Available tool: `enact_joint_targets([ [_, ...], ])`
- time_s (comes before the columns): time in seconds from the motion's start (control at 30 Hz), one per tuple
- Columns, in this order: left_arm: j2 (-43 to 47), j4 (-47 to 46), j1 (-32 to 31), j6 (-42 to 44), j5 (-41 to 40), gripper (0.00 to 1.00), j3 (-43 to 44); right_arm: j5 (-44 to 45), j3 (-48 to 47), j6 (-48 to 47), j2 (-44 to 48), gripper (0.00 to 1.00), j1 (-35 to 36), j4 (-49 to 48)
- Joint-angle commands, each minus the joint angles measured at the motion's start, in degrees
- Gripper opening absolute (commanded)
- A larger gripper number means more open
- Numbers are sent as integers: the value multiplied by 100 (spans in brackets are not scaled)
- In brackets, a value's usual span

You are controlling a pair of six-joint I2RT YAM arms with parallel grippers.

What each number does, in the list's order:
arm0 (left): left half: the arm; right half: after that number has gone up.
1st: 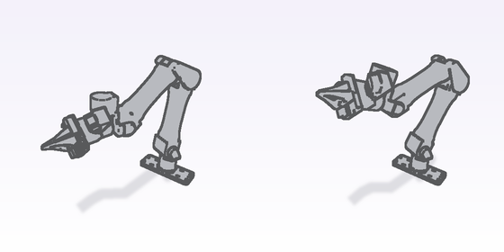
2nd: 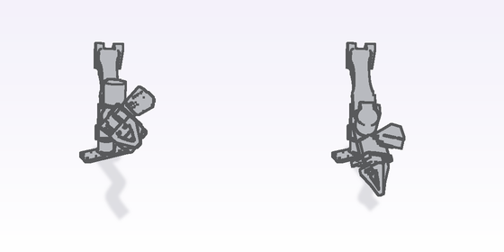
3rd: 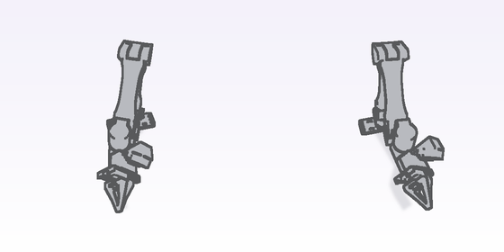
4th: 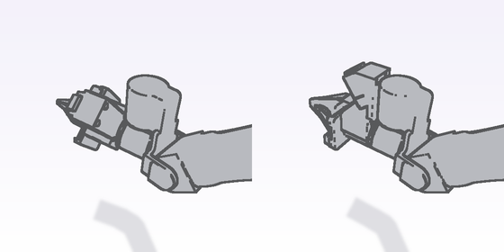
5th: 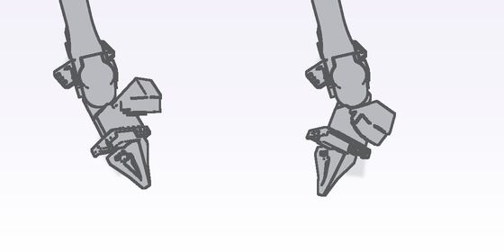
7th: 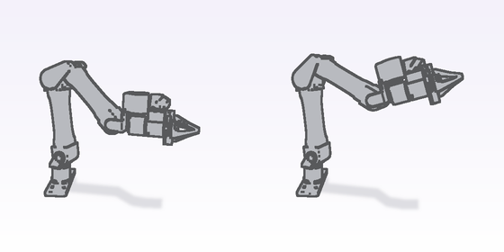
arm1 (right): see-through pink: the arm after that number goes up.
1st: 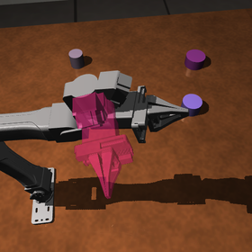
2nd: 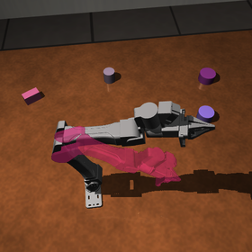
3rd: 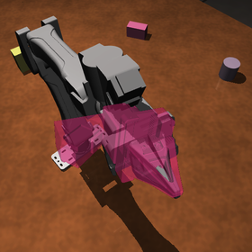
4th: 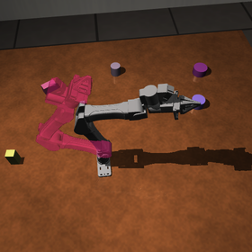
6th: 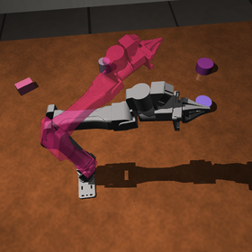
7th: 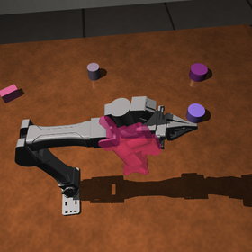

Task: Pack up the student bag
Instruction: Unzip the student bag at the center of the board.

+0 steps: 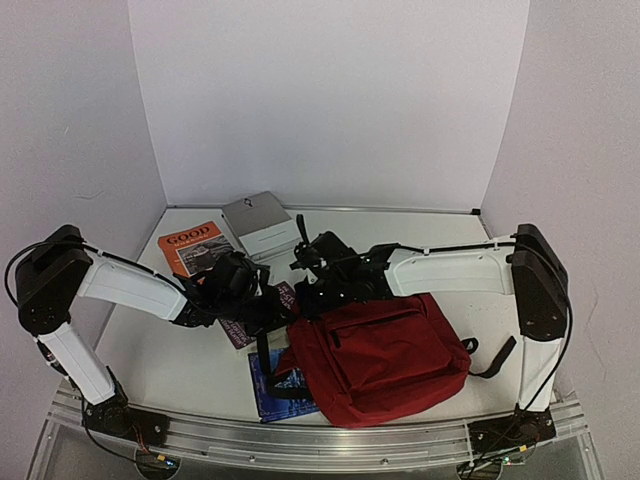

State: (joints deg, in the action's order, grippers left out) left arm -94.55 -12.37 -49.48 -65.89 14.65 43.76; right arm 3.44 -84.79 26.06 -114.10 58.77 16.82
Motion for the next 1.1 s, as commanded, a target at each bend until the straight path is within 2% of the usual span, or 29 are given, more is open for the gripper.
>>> enact_joint_targets([
  [0.0, 212, 394, -93, 161, 145, 0, -183, 729, -567, 84, 62, 0, -279, -482],
  [0.23, 223, 557, -115, 204, 168, 0, -195, 310, -793, 91, -7, 0, -364, -807],
  [0.33, 302, 592, -123, 203, 134, 0, -241, 393, -815, 30, -14, 0, -420, -857],
  [0.5, 575, 731, -132, 192, -28, 0, -409, 330, -669, -44, 83, 0, -777, -1003],
  [0.6, 684, 752, -132, 255, -38, 0, -491, -360, -570, -337, 179, 0, -933, -1285],
  [0.73, 758, 830, -132, 469, -20, 0, -422, -1869, -558, -852, 254, 0, -939, -1400],
  [0.83, 816, 998, -132, 602, -85, 0, -265, -2519, -262, -962, 441, 0, -893, -1514],
  [0.93, 830, 1168, -132, 623, -210, 1, -113, -2469, 313, -857, 782, 0, -787, -1750],
  [1.07, 908, 1188, -133, 613, -397, 10, -161, -2335, 1120, -539, 1337, 0, -677, -2200],
])
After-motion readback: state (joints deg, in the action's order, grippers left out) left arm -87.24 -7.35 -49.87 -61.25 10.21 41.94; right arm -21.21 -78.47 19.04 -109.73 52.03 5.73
